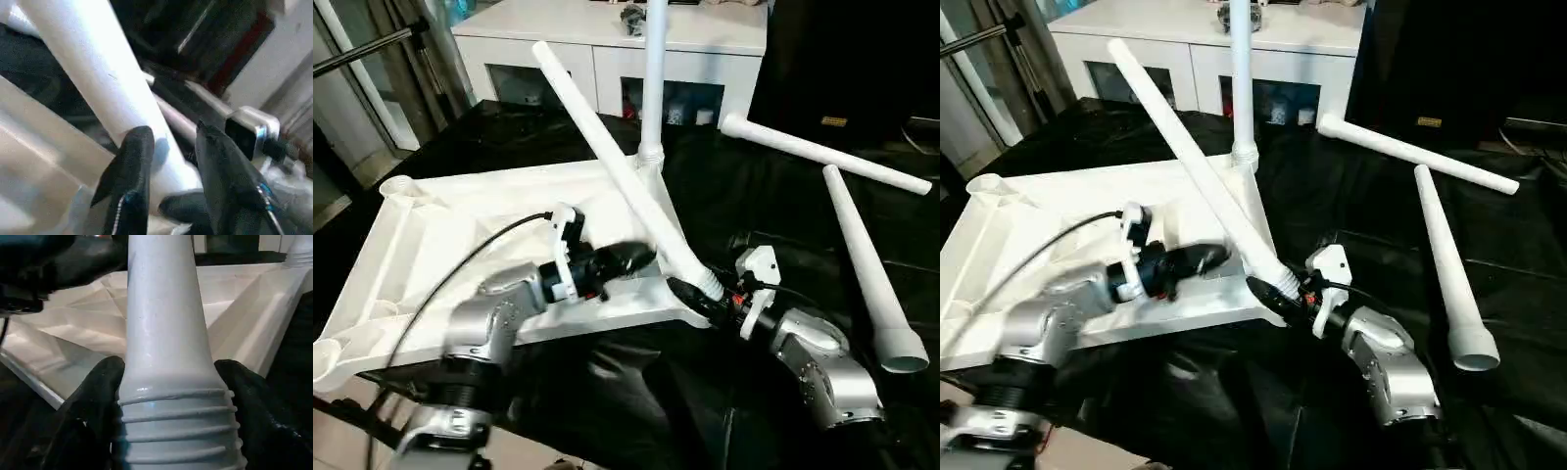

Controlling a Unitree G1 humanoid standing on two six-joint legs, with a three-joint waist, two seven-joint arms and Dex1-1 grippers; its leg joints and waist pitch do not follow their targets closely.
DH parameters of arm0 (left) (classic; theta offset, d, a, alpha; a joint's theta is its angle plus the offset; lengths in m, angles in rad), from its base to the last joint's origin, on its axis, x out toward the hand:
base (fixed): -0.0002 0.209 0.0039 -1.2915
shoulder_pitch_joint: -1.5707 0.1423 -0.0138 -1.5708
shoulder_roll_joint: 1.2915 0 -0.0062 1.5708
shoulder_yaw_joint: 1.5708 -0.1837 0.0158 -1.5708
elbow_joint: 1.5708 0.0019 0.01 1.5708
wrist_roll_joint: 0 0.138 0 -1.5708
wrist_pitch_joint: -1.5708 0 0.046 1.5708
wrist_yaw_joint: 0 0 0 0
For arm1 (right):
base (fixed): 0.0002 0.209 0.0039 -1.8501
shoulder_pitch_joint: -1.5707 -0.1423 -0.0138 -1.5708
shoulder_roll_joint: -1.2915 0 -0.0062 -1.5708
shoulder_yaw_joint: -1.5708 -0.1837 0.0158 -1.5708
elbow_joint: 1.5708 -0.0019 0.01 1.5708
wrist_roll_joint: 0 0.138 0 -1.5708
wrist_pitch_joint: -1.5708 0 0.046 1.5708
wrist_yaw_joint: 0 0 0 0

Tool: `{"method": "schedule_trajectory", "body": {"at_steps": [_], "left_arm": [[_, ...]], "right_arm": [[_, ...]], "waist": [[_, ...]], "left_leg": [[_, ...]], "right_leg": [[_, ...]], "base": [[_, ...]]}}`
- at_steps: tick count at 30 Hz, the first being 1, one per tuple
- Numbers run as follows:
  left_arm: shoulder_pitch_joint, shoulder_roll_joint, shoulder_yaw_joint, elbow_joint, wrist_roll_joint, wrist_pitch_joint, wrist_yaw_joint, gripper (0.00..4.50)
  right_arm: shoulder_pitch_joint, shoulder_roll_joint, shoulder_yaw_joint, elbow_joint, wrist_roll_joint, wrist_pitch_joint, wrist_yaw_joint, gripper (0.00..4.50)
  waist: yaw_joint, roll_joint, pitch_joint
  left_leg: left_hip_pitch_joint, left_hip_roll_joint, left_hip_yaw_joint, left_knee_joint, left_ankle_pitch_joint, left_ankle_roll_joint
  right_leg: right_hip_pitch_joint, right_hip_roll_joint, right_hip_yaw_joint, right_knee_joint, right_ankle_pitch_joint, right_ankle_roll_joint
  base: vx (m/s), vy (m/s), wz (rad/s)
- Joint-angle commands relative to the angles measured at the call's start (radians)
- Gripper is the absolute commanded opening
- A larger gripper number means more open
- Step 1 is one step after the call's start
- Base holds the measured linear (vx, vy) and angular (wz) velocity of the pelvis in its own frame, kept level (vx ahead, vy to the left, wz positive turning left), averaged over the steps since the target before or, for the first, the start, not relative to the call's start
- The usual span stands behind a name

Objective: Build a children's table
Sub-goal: Insert table leg to table base

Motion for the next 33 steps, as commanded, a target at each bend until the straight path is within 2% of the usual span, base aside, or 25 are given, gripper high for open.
{"method": "schedule_trajectory", "body": {"at_steps": [1, 5, 7, 10, 13, 15, 18, 20, 21, 22, 25, 27, 29, 30, 33], "left_arm": [[-0.029, -0.032, 0.033, 0.054, -0.034, 0.002, 0.044, 2.06], [-0.058, -0.061, 0.048, 0.136, 0.001, -0.004, 0.115, 2.26], [-0.064, -0.061, 0.047, 0.154, 0.016, -0.011, 0.147, 2.54], [-0.069, -0.065, 0.064, 0.162, 0.003, -0.003, 0.178, 2.61], [-0.089, -0.065, 0.092, 0.207, -0.002, -0.006, 0.231, 2.92], [-0.117, -0.069, 0.142, 0.26, -0.028, -0.032, 0.258, 2.98], [-0.13, -0.072, 0.169, 0.273, -0.054, -0.036, 0.262, 3.33], [-0.134, -0.074, 0.182, 0.272, -0.07, -0.033, 0.263, 3.4], [-0.134, -0.075, 0.183, 0.272, -0.073, -0.033, 0.262, 3.4], [-0.135, -0.075, 0.182, 0.272, -0.076, -0.034, 0.25, 3.77], [-0.152, -0.088, 0.182, 0.281, -0.095, -0.012, 0.219, 3.87], [-0.161, -0.095, 0.169, 0.293, -0.082, -0.012, 0.215, 4.03], [-0.179, -0.107, 0.142, 0.345, -0.031, -0.057, 0.238, 4.24], [-0.184, -0.11, 0.138, 0.358, -0.022, -0.069, 0.244, 4.25], [-0.204, -0.118, 0.121, 0.407, 0.009, -0.106, 0.266, 4.43]], "right_arm": [[-0.004, 0.014, 0.008, -0.029, 0.01, -0.011, -0.007, 2.77], [-0.015, 0.022, -0.001, -0.019, 0.007, -0.016, -0.021, 2.77], [-0.018, 0.023, -0.003, -0.017, 0.006, -0.018, -0.025, 2.77], [-0.018, 0.022, -0.003, -0.021, 0.006, -0.017, -0.027, 2.77], [-0.02, 0.023, -0.004, -0.018, 0.004, -0.022, -0.034, 2.76], [-0.025, 0.026, -0.006, -0.012, 0.001, -0.025, -0.038, 2.76], [-0.028, 0.027, -0.007, -0.01, 0.0, -0.027, -0.04, 2.76], [-0.028, 0.028, -0.006, -0.01, -0.001, -0.029, -0.04, 2.76], [-0.027, 0.029, -0.006, -0.01, -0.001, -0.03, -0.039, 2.76], [-0.027, 0.03, -0.005, -0.01, -0.002, -0.03, -0.039, 2.76], [-0.027, 0.031, -0.002, -0.004, -0.004, -0.037, -0.037, 2.76], [-0.029, 0.031, -0.002, -0.004, -0.004, -0.038, -0.037, 2.76], [-0.034, 0.031, -0.002, -0.008, -0.003, -0.037, -0.036, 2.76], [-0.035, 0.031, -0.002, -0.009, -0.003, -0.037, -0.036, 2.76], [-0.043, 0.033, 0.0, -0.006, -0.005, -0.04, -0.033, 2.76]], "waist": [[0.0, -0.016, -0.06], [0.003, -0.013, -0.061], [0.003, -0.014, -0.061], [0.001, -0.016, -0.061], [0.002, -0.017, -0.06], [0.003, -0.018, -0.06], [0.004, -0.016, -0.061], [0.005, -0.016, -0.062], [0.004, -0.016, -0.062], [0.005, -0.016, -0.062], [0.005, -0.017, -0.06], [0.005, -0.018, -0.059], [0.007, -0.014, -0.058], [0.006, -0.016, -0.058], [0.006, -0.017, -0.061]], "left_leg": [[0.012, 0.005, 0.006, -0.051, -0.177, 0.078], [0.012, 0.007, 0.003, -0.05, -0.166, 0.082], [0.012, 0.007, 0.002, -0.051, -0.175, 0.079], [0.012, 0.008, 0.002, -0.051, -0.178, 0.077], [0.012, 0.007, 0.003, -0.052, -0.179, 0.079], [0.013, 0.007, 0.003, -0.051, -0.179, 0.076], [0.012, 0.007, 0.002, -0.05, -0.167, 0.079], [0.01, 0.006, 0.002, -0.048, -0.157, 0.086], [0.01, 0.006, 0.003, -0.048, -0.154, 0.089], [0.01, 0.006, 0.003, -0.048, -0.154, 0.092], [0.011, 0.008, 0.003, -0.051, -0.168, 0.089], [0.011, 0.007, 0.004, -0.051, -0.175, 0.085], [0.012, 0.007, 0.002, -0.053, -0.183, 0.081], [0.012, 0.007, 0.002, -0.052, -0.186, 0.079], [0.01, 0.007, 0.001, -0.051, -0.164, 0.082]], "right_leg": [[0.048, -0.033, 0.028, -0.073, -0.071, -0.236], [0.05, -0.034, 0.028, -0.074, -0.061, -0.222], [0.051, -0.035, 0.028, -0.074, -0.069, -0.216], [0.051, -0.035, 0.028, -0.075, -0.073, -0.216], [0.05, -0.035, 0.027, -0.076, -0.079, -0.216], [0.049, -0.035, 0.028, -0.077, -0.082, -0.215], [0.05, -0.036, 0.027, -0.073, -0.061, -0.221], [0.052, -0.036, 0.027, -0.071, -0.037, -0.227], [0.052, -0.036, 0.027, -0.071, -0.034, -0.228], [0.051, -0.037, 0.026, -0.071, -0.035, -0.23], [0.051, -0.038, 0.026, -0.074, -0.061, -0.228], [0.05, -0.038, 0.027, -0.076, -0.081, -0.225], [0.05, -0.038, 0.027, -0.08, -0.097, -0.216], [0.05, -0.037, 0.028, -0.08, -0.096, -0.212], [0.053, -0.038, 0.028, -0.075, -0.052, -0.211]], "base": [[0.0, 0.0, 0.0], [0.0, 0.0, 0.0], [0.0, 0.0, 0.0], [0.0, 0.0, 0.0], [0.0, 0.0, 0.0], [0.0, 0.0, 0.0], [0.0, 0.0, 0.0], [0.0, 0.0, 0.0], [0.0, 0.0, 0.0], [0.0, 0.0, 0.0], [0.0, 0.0, 0.0], [0.0, 0.0, 0.0], [0.0, 0.0, 0.0], [0.0, 0.0, 0.0], [0.0, 0.0, 0.0]]}}
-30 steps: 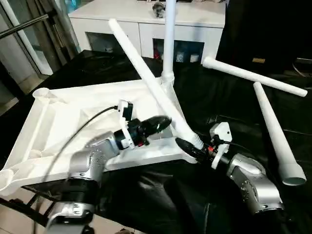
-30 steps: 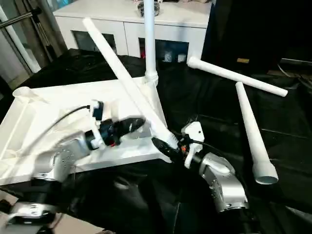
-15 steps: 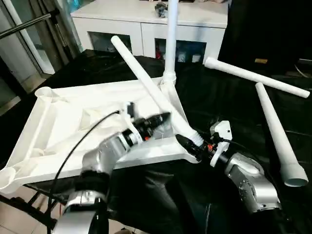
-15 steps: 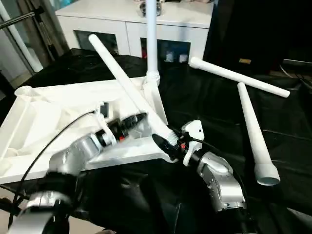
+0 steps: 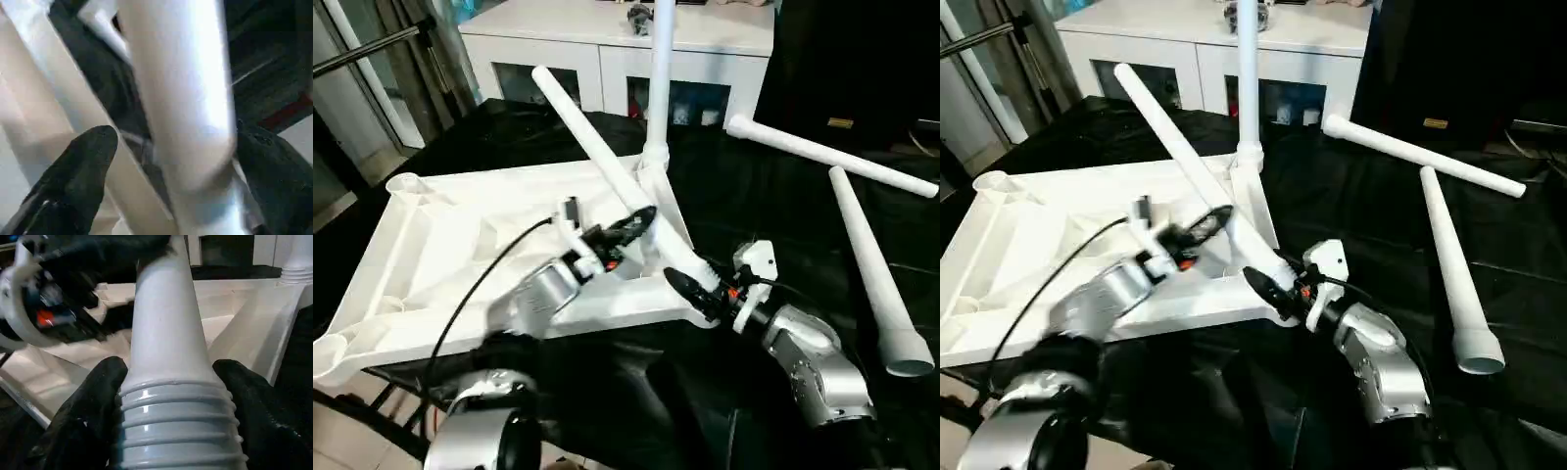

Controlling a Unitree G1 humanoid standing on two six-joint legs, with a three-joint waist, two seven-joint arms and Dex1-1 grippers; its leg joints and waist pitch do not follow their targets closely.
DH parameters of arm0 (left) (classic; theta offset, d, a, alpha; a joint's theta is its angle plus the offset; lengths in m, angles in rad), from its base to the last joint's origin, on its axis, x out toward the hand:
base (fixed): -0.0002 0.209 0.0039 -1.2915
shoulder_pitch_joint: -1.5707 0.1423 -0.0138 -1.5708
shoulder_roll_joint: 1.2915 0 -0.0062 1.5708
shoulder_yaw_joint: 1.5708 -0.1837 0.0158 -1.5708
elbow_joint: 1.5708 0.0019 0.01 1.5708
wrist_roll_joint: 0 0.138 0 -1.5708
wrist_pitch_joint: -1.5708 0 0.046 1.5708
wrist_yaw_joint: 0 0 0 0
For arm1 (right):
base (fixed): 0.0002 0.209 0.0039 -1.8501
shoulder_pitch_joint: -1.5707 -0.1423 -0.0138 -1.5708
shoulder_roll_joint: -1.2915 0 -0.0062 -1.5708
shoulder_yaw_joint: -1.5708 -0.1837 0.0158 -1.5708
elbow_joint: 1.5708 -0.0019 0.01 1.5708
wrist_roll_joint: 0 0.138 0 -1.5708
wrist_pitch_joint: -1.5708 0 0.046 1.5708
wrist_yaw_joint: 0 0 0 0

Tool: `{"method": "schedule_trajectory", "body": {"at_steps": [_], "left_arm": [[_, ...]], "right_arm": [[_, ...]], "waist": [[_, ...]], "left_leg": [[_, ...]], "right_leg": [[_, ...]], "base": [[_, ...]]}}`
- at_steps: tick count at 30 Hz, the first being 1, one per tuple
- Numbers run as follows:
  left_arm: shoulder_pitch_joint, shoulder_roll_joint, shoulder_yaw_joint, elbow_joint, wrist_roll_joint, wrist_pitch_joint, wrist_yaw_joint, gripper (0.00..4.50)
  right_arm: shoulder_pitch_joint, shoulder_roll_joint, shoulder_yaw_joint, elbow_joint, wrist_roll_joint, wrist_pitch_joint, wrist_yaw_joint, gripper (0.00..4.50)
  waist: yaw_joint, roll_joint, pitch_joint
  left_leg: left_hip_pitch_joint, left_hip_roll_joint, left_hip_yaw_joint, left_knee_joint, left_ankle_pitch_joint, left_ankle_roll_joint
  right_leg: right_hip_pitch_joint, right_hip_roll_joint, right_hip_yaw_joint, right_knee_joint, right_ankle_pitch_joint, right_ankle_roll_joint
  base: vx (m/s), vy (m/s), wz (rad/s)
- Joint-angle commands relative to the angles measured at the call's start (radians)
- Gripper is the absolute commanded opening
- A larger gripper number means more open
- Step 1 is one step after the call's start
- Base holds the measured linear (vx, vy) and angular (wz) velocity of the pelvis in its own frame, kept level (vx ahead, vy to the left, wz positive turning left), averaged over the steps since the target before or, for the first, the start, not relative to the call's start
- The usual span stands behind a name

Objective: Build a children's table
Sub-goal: Insert table leg to table base

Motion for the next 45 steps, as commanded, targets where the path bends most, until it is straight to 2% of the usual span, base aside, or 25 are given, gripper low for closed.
{"method": "schedule_trajectory", "body": {"at_steps": [1, 2, 4, 6, 7, 8, 9, 11, 12, 13, 14, 15, 18, 19, 20, 24, 25, 30, 31, 32, 33, 35, 41, 43, 45], "left_arm": [[-0.021, 0.002, -0.005, 0.03, 0.026, -0.035, 0.039, 4.48], [-0.031, -0.002, 0.017, 0.037, 0.012, -0.043, 0.053, 4.5], [-0.033, -0.002, 0.034, 0.023, 0.002, -0.057, 0.057, 4.5], [-0.027, 0.0, 0.041, 0.002, 0.001, -0.078, 0.059, 4.25], [-0.023, 0.001, 0.045, -0.009, -0.004, -0.079, 0.052, 4.18], [-0.023, 0.002, 0.046, -0.012, -0.006, -0.079, 0.049, 4.14], [-0.017, 0.004, 0.048, -0.026, -0.014, -0.073, 0.039, 4.03], [-0.012, 0.006, 0.051, -0.041, -0.025, -0.067, 0.029, 3.9], [-0.009, 0.008, 0.053, -0.05, -0.031, -0.062, 0.026, 3.76], [-0.003, 0.007, 0.052, -0.064, -0.038, -0.055, 0.018, 3.72], [-0.002, 0.007, 0.052, -0.066, -0.039, -0.054, 0.015, 3.72], [0.002, 0.007, 0.046, -0.076, -0.039, -0.05, 0.005, 3.51], [0.012, 0.003, 0.027, -0.099, -0.037, -0.033, -0.021, 3.32], [0.018, -0.001, 0.016, -0.108, -0.032, -0.025, -0.024, 3.24], [0.02, -0.002, 0.008, -0.11, -0.027, -0.024, -0.027, 3.12], [0.031, 0.001, 0.002, -0.124, -0.026, -0.024, -0.034, 2.91], [0.036, 0.001, 0.001, -0.136, -0.031, -0.019, -0.042, 2.67], [0.037, 0.011, 0.002, -0.165, -0.039, -0.011, -0.052, 2.53], [0.037, 0.016, 0.003, -0.178, -0.047, -0.005, -0.059, 2.4], [0.036, 0.019, 0.005, -0.185, -0.052, 0.0, -0.059, 2.33], [0.036, 0.022, 0.006, -0.188, -0.055, 0.002, -0.06, 2.33], [0.034, 0.025, 0.005, -0.203, -0.058, 0.007, -0.05, 2.29], [0.037, 0.037, -0.032, -0.298, -0.047, 0.044, -0.051, 2.13], [0.049, 0.047, -0.077, -0.35, -0.01, 0.044, -0.04, 2.07], [0.06, 0.053, -0.109, -0.39, 0.021, 0.036, -0.027, 2.05]], "right_arm": [[-0.024, 0.004, 0.006, -0.006, 0.003, -0.022, 0.004, 2.76], [-0.026, 0.004, 0.005, -0.002, 0.002, -0.025, 0.002, 2.76], [-0.028, 0.003, 0.002, -0.001, 0.0, -0.026, -0.004, 2.76], [-0.03, 0.004, -0.001, 0.003, -0.001, -0.028, -0.01, 2.76], [-0.03, 0.004, -0.002, 0.004, -0.001, -0.028, -0.011, 2.76], [-0.03, 0.004, -0.002, 0.005, -0.001, -0.029, -0.012, 2.76], [-0.029, 0.005, 0.0, 0.002, -0.001, -0.027, -0.011, 2.76], [-0.029, 0.007, 0.003, 0.0, 0.0, -0.026, -0.009, 2.76], [-0.029, 0.009, 0.006, -0.002, -0.001, -0.025, -0.007, 2.76], [-0.031, 0.011, 0.012, 0.0, -0.005, -0.029, -0.006, 2.76], [-0.032, 0.012, 0.013, 0.0, -0.006, -0.03, -0.006, 2.76], [-0.034, 0.014, 0.014, 0.002, -0.008, -0.032, -0.008, 2.76], [-0.043, 0.016, 0.012, 0.005, -0.006, -0.032, -0.012, 2.76], [-0.046, 0.015, 0.009, 0.001, -0.001, -0.031, -0.009, 2.76], [-0.051, 0.016, 0.007, 0.002, 0.003, -0.029, -0.007, 2.76], [-0.059, 0.021, 0.021, 0.012, -0.004, -0.041, 0.002, 2.76], [-0.063, 0.022, 0.026, 0.013, -0.006, -0.044, 0.005, 2.76], [-0.074, 0.018, 0.024, 0.011, -0.001, -0.045, 0.012, 2.76], [-0.075, 0.016, 0.025, 0.007, 0.0, -0.044, 0.017, 2.76], [-0.075, 0.015, 0.027, 0.006, -0.002, -0.046, 0.019, 2.76], [-0.075, 0.015, 0.029, 0.006, -0.004, -0.049, 0.019, 2.76], [-0.074, 0.013, 0.029, 0.0, -0.006, -0.051, 0.019, 2.76], [-0.074, 0.01, 0.02, -0.023, 0.001, -0.044, 0.005, 2.76], [-0.066, 0.009, 0.02, -0.037, 0.012, -0.032, 0.012, 2.76], [-0.055, 0.006, 0.024, -0.056, 0.024, -0.016, 0.021, 3.32]], "waist": [[0.001, -0.005, -0.064], [-0.001, -0.013, -0.064], [0.0, -0.014, -0.064], [0.0, -0.014, -0.064], [0.001, -0.019, -0.063], [0.002, -0.019, -0.062], [0.001, -0.026, -0.061], [0.004, -0.024, -0.061], [0.004, -0.017, -0.062], [0.002, -0.02, -0.061], [0.001, -0.016, -0.061], [0.001, -0.017, -0.061], [-0.001, -0.017, -0.061], [-0.001, -0.034, -0.061], [0.001, -0.029, -0.059], [0.001, -0.024, -0.059], [0.0, -0.026, -0.06], [0.001, -0.029, -0.059], [0.0, -0.033, -0.058], [0.001, -0.027, -0.059], [0.001, -0.028, -0.059], [0.002, -0.022, -0.06], [0.002, -0.023, -0.06], [0.003, -0.021, -0.06], [0.002, -0.022, -0.06]], "left_leg": [[0.012, 0.008, 0.0, -0.051, -0.158, 0.082], [0.011, 0.007, 0.001, -0.05, -0.154, 0.085], [0.011, 0.006, 0.001, -0.049, -0.15, 0.092], [0.011, 0.007, 0.001, -0.049, -0.153, 0.096], [0.011, 0.008, 0.002, -0.05, -0.157, 0.098], [0.012, 0.009, 0.002, -0.05, -0.16, 0.099], [0.011, 0.009, 0.003, -0.05, -0.158, 0.1], [0.012, 0.01, 0.003, -0.05, -0.15, 0.103], [0.012, 0.01, 0.002, -0.05, -0.151, 0.102], [0.012, 0.01, 0.003, -0.05, -0.154, 0.102], [0.012, 0.011, 0.003, -0.051, -0.156, 0.099], [0.012, 0.011, 0.003, -0.051, -0.155, 0.098], [0.014, 0.012, 0.003, -0.052, -0.165, 0.094], [0.011, 0.011, 0.004, -0.052, -0.157, 0.096], [0.012, 0.011, 0.004, -0.052, -0.154, 0.098], [0.012, 0.011, 0.004, -0.051, -0.148, 0.096], [0.012, 0.011, 0.004, -0.051, -0.144, 0.095], [0.012, 0.011, 0.004, -0.051, -0.141, 0.101], [0.012, 0.011, 0.005, -0.051, -0.141, 0.102], [0.012, 0.011, 0.004, -0.051, -0.139, 0.101], [0.012, 0.011, 0.004, -0.051, -0.138, 0.101], [0.014, 0.011, 0.004, -0.05, -0.14, 0.097], [0.013, 0.013, 0.003, -0.051, -0.142, 0.095], [0.013, 0.013, 0.002, -0.052, -0.144, 0.094], [0.013, 0.012, 0.002, -0.052, -0.143, 0.092]], "right_leg": [[0.052, -0.039, 0.027, -0.071, -0.033, -0.222], [0.054, -0.038, 0.026, -0.07, -0.011, -0.228], [0.055, -0.039, 0.025, -0.069, 0.001, -0.237], [0.055, -0.04, 0.025, -0.069, -0.01, -0.239], [0.055, -0.041, 0.025, -0.069, -0.027, -0.241], [0.053, -0.041, 0.026, -0.07, -0.039, -0.241], [0.053, -0.04, 0.026, -0.072, -0.042, -0.241], [0.052, -0.04, 0.027, -0.069, -0.045, -0.241], [0.051, -0.041, 0.026, -0.068, -0.045, -0.243], [0.05, -0.039, 0.027, -0.07, -0.04, -0.242], [0.051, -0.04, 0.027, -0.069, -0.035, -0.243], [0.051, -0.04, 0.027, -0.068, -0.031, -0.245], [0.051, -0.039, 0.027, -0.069, -0.037, -0.247], [0.053, -0.039, 0.028, -0.068, -0.033, -0.246], [0.051, -0.039, 0.028, -0.068, -0.042, -0.244], [0.05, -0.039, 0.029, -0.067, -0.04, -0.239], [0.052, -0.039, 0.029, -0.067, -0.029, -0.24], [0.052, -0.04, 0.029, -0.065, -0.026, -0.247], [0.051, -0.039, 0.029, -0.066, -0.03, -0.245], [0.051, -0.039, 0.029, -0.065, -0.029, -0.245], [0.051, -0.039, 0.029, -0.065, -0.028, -0.244], [0.05, -0.038, 0.029, -0.064, -0.018, -0.249], [0.052, -0.038, 0.029, -0.062, -0.001, -0.252], [0.053, -0.038, 0.028, -0.062, -0.003, -0.249], [0.054, -0.037, 0.029, -0.062, -0.004, -0.245]], "base": [[0.0, 0.0, 0.0], [0.0, 0.0, 0.0], [0.0, 0.0, 0.0], [0.0, 0.0, 0.0], [0.0, 0.0, 0.0], [0.0, 0.0, 0.0], [0.0, 0.0, 0.0], [0.0, 0.0, 0.0], [0.0, 0.0, 0.0], [0.0, 0.0, 0.0], [0.0, 0.0, 0.0], [0.0, 0.0, 0.0], [0.0, 0.0, 0.0], [0.0, 0.0, 0.0], [0.0, 0.0, 0.0], [0.0, 0.0, 0.0], [0.0, 0.0, 0.0], [0.0, 0.0, 0.0], [0.0, 0.0, 0.0], [0.0, 0.0, 0.0], [0.0, 0.0, 0.0], [0.0, 0.0, 0.0], [0.0, 0.0, 0.0], [0.0, 0.0, 0.0], [0.0, 0.0, 0.0]]}}
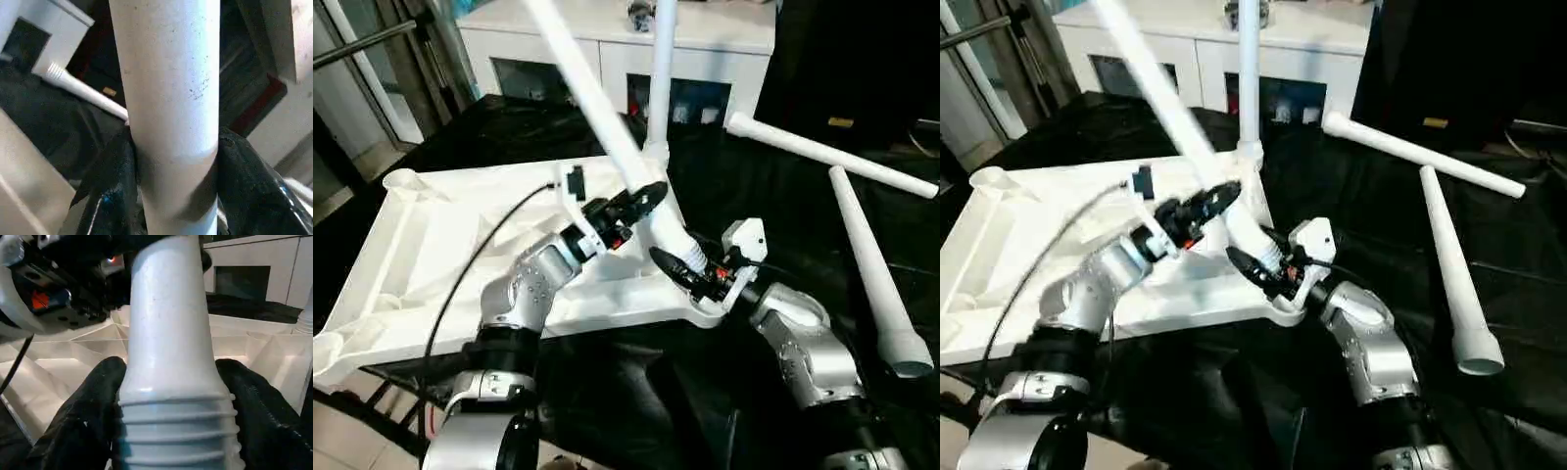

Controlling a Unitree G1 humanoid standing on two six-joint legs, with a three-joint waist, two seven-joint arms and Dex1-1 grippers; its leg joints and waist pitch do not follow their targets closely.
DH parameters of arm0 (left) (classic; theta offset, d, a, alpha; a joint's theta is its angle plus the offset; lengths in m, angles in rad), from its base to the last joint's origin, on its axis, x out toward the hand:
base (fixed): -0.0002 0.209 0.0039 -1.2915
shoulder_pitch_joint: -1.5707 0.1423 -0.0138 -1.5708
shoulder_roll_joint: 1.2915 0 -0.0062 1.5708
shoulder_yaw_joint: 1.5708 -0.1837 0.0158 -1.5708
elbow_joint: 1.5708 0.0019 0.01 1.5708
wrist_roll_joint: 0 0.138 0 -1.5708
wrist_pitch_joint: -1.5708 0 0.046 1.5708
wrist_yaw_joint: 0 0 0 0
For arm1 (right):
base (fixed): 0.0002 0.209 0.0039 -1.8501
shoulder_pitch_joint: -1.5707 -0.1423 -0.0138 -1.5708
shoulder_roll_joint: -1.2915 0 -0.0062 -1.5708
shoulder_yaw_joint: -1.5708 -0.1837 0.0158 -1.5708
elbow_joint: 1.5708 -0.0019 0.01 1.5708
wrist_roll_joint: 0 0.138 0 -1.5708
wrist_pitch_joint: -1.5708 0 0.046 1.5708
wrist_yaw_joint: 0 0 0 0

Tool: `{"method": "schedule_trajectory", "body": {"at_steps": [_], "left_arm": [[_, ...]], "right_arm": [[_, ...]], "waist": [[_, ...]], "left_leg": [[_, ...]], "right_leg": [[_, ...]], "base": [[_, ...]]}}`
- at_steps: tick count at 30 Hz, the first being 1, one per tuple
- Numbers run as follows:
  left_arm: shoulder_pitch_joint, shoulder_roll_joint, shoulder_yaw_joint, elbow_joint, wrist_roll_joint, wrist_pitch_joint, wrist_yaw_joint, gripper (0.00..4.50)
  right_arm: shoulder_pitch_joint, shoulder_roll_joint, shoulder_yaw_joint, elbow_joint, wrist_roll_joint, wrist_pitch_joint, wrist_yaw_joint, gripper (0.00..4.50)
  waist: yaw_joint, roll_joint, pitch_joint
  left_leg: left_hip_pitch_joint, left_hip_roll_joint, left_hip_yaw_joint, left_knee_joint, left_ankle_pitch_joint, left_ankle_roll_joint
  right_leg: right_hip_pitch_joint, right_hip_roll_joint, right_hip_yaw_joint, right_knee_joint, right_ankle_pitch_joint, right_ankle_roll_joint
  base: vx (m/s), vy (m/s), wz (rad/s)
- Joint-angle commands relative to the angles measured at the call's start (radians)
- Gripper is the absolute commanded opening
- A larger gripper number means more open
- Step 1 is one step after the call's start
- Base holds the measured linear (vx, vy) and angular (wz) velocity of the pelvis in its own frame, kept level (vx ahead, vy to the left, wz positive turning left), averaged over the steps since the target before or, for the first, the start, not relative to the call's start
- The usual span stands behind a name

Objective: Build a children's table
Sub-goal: Insert table leg to table base

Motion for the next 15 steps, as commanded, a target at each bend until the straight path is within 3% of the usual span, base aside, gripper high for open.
{"method": "schedule_trajectory", "body": {"at_steps": [1, 3, 6, 7, 9, 10, 13, 15], "left_arm": [[0.017, 0.017, -0.046, -0.087, 0.054, -0.001, 0.029, 2.04], [0.02, 0.023, -0.062, -0.132, 0.068, 0.005, 0.047, 2.04], [0.018, 0.036, -0.078, -0.173, 0.088, 0.011, 0.074, 2.0], [0.017, 0.04, -0.082, -0.184, 0.094, 0.014, 0.085, 2.0], [0.017, 0.041, -0.083, -0.185, 0.095, 0.016, 0.086, 2.0], [0.016, 0.05, -0.089, -0.197, 0.107, 0.028, 0.11, 2.0], [0.015, 0.072, -0.095, -0.232, 0.102, 0.068, 0.116, 2.0], [0.021, 0.082, -0.099, -0.249, 0.101, 0.087, 0.119, 2.0]], "right_arm": [[0.016, -0.012, 0.002, -0.056, 0.031, 0.042, 0.025, 3.45], [0.026, -0.021, 0.006, -0.088, 0.044, 0.065, 0.036, 3.48], [0.033, -0.037, 0.01, -0.126, 0.057, 0.097, 0.048, 3.84], [0.033, -0.045, 0.009, -0.137, 0.062, 0.11, 0.053, 3.88], [0.033, -0.047, 0.008, -0.14, 0.066, 0.116, 0.055, 4.0], [0.024, -0.054, -0.012, -0.167, 0.103, 0.182, 0.042, 4.26], [-0.005, -0.128, -0.043, -0.247, 0.2, 0.437, 0.043, 4.31], [-0.018, -0.155, -0.076, -0.272, 0.261, 0.506, 0.049, 4.31]], "waist": [[0.001, -0.009, -0.067], [0.001, -0.018, -0.067], [0.003, -0.015, -0.065], [0.002, -0.021, -0.064], [0.003, -0.022, -0.064], [0.003, -0.024, -0.064], [0.007, -0.026, -0.066], [0.01, -0.023, -0.067]], "left_leg": [[0.013, 0.013, 0.002, -0.053, -0.145, 0.091], [0.012, 0.013, 0.002, -0.052, -0.14, 0.093], [0.013, 0.012, 0.003, -0.053, -0.145, 0.088], [0.012, 0.012, 0.002, -0.054, -0.146, 0.085], [0.012, 0.011, 0.003, -0.053, -0.142, 0.082], [0.013, 0.01, 0.004, -0.053, -0.141, 0.08], [0.014, 0.009, 0.001, -0.051, -0.103, 0.09], [0.015, 0.01, 0.003, -0.049, -0.095, 0.084]], "right_leg": [[0.055, -0.037, 0.029, -0.063, -0.007, -0.243], [0.056, -0.035, 0.03, -0.062, 0.004, -0.239], [0.053, -0.036, 0.029, -0.064, -0.026, -0.232], [0.054, -0.036, 0.029, -0.064, -0.039, -0.228], [0.052, -0.036, 0.03, -0.065, -0.056, -0.219], [0.051, -0.035, 0.031, -0.066, -0.061, -0.216], [0.055, -0.031, 0.031, -0.059, -0.02, -0.224], [0.052, -0.033, 0.032, -0.059, -0.01, -0.225]], "base": [[0.0, 0.0, 0.0], [0.0, 0.0, 0.0], [0.0, 0.0, 0.0], [0.0, 0.0, 0.0], [0.0, 0.0, 0.0], [0.0, 0.0, 0.0], [0.0, 0.0, 0.0], [0.0, 0.0, 0.0]]}}
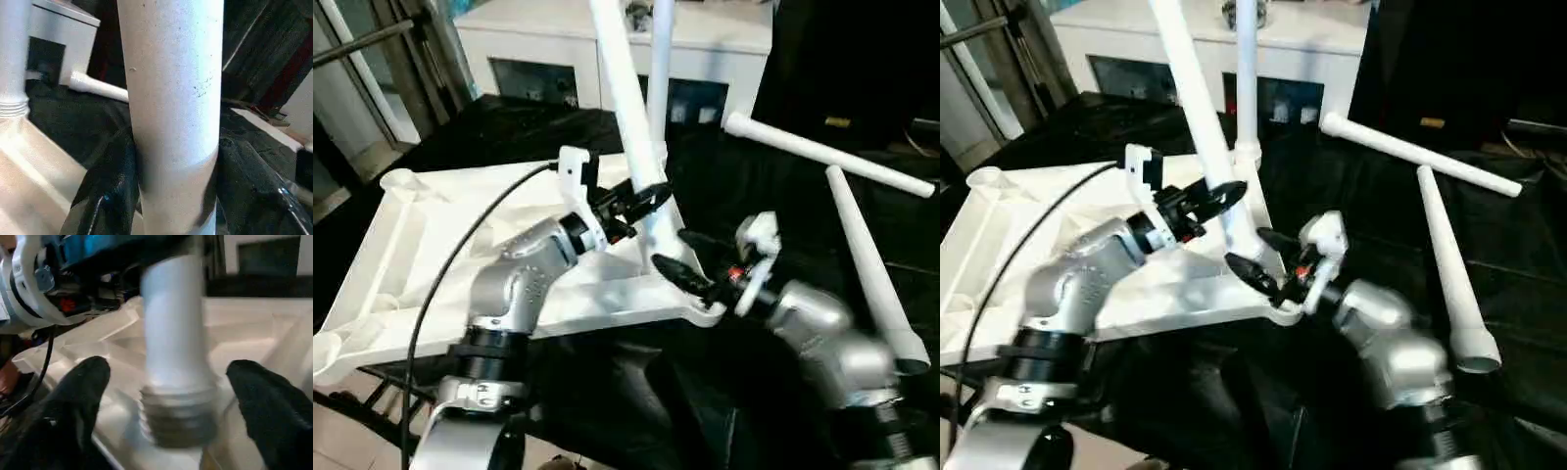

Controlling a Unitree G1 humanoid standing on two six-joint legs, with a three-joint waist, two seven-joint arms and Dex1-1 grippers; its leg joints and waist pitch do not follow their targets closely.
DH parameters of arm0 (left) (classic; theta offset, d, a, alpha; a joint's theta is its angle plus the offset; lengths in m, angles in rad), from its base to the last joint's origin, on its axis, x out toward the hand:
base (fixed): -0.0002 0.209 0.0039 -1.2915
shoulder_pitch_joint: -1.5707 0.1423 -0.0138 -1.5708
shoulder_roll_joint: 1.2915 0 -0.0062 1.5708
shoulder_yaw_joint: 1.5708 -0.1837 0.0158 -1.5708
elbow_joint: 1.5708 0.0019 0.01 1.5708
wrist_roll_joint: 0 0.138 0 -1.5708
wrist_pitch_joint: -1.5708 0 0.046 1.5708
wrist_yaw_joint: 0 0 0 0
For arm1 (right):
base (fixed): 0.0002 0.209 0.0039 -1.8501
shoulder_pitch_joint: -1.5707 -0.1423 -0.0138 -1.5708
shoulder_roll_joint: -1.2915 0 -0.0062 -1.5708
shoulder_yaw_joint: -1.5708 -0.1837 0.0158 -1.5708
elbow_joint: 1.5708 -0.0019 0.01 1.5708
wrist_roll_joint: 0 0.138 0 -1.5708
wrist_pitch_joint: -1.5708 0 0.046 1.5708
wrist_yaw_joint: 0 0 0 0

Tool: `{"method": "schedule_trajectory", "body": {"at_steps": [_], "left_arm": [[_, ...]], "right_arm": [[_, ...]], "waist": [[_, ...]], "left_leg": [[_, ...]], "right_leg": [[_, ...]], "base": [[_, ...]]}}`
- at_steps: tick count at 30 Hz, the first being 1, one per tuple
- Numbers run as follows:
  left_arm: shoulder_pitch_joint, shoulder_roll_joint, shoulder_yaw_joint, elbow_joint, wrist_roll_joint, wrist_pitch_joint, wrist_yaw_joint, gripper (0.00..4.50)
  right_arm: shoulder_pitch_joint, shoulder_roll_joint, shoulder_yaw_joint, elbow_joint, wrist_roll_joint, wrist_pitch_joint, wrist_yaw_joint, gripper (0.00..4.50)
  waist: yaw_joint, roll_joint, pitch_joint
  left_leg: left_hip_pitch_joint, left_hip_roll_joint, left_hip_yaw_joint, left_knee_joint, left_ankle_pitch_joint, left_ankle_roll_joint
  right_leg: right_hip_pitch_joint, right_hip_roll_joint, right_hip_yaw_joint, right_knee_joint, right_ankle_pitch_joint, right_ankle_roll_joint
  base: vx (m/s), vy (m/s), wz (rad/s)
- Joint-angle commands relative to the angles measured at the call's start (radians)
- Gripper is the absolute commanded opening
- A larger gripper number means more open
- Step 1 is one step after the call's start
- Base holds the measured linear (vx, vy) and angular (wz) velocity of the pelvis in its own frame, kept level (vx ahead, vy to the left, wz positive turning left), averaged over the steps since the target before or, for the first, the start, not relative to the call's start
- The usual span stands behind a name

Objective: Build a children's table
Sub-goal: Insert table leg to table base

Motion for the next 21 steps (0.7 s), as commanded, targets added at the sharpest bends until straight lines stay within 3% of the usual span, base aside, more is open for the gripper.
{"method": "schedule_trajectory", "body": {"at_steps": [1, 4, 12, 13, 14, 18, 21], "left_arm": [[-0.001, 0.013, -0.012, -0.044, -0.001, 0.029, 0.007, 2.0], [0.0, 0.015, -0.017, -0.053, -0.006, 0.041, 0.003, 2.0], [-0.01, 0.021, -0.035, -0.078, -0.021, 0.075, -0.008, 2.0], [-0.013, 0.018, -0.035, -0.082, -0.022, 0.079, -0.005, 2.0], [-0.017, 0.017, -0.035, -0.083, -0.023, 0.081, -0.004, 2.0], [-0.02, 0.021, -0.047, -0.094, -0.024, 0.088, -0.005, 2.0], [-0.021, 0.018, -0.064, -0.103, -0.012, 0.087, 0.0, 2.0]], "right_arm": [[-0.022, -0.017, -0.047, -0.049, 0.093, 0.1, 0.007, 4.31], [-0.036, -0.034, -0.079, -0.063, 0.152, 0.136, 0.021, 4.31], [-0.084, -0.09, -0.059, -0.091, 0.116, 0.203, -0.003, 4.31], [-0.081, -0.103, -0.034, -0.107, 0.108, 0.202, 0.007, 4.31], [-0.077, -0.113, -0.013, -0.118, 0.095, 0.194, 0.017, 4.31], [-0.081, -0.119, 0.052, -0.124, 0.041, 0.166, 0.014, 4.31], [-0.103, -0.104, 0.102, -0.103, -0.021, 0.146, -0.016, 4.31]], "waist": [[0.007, -0.017, -0.072], [0.014, -0.019, -0.072], [0.022, -0.022, -0.072], [0.023, -0.022, -0.072], [0.023, -0.029, -0.072], [0.023, -0.026, -0.072], [0.023, -0.03, -0.072]], "left_leg": [[0.014, 0.01, 0.004, -0.049, -0.094, 0.082], [0.015, 0.009, 0.005, -0.048, -0.095, 0.081], [0.014, 0.007, 0.006, -0.048, -0.091, 0.051], [0.014, 0.008, 0.006, -0.048, -0.092, 0.049], [0.014, 0.008, 0.006, -0.048, -0.087, 0.049], [0.013, 0.008, 0.006, -0.046, -0.077, 0.048], [0.012, 0.009, 0.006, -0.047, -0.084, 0.047]], "right_leg": [[0.051, -0.034, 0.032, -0.059, -0.006, -0.228], [0.051, -0.035, 0.031, -0.059, -0.012, -0.232], [0.05, -0.035, 0.031, -0.059, -0.038, -0.216], [0.05, -0.035, 0.031, -0.06, -0.042, -0.213], [0.052, -0.035, 0.032, -0.059, -0.036, -0.209], [0.049, -0.035, 0.032, -0.057, -0.024, -0.207], [0.049, -0.036, 0.032, -0.056, -0.032, -0.21]], "base": [[0.0, 0.0, 0.0], [0.0, 0.0, 0.0], [0.0, 0.0, 0.0], [0.0, 0.0, 0.0], [0.0, 0.0, 0.0], [0.0, 0.0, 0.0], [0.0, 0.0, 0.0]]}}
